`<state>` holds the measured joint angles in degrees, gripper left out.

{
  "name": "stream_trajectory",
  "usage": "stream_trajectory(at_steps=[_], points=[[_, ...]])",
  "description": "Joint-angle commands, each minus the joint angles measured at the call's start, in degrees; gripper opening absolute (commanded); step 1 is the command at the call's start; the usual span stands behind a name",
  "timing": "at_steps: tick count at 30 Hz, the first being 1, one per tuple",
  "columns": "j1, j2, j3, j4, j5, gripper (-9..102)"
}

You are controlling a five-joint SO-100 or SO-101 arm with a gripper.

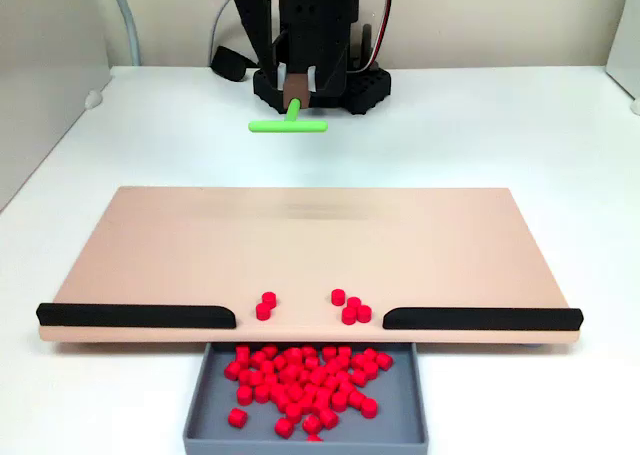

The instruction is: Push granules from bottom to the grey container

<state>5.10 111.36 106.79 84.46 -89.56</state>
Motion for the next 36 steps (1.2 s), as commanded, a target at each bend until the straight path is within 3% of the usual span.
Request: stream_trajectory(at_steps=[1, 36], points=[[-2.90, -5.19, -0.97, -0.35, -1.85, 0], [-1.76, -2.55, -1.14, -0.35, -2.02, 0]])
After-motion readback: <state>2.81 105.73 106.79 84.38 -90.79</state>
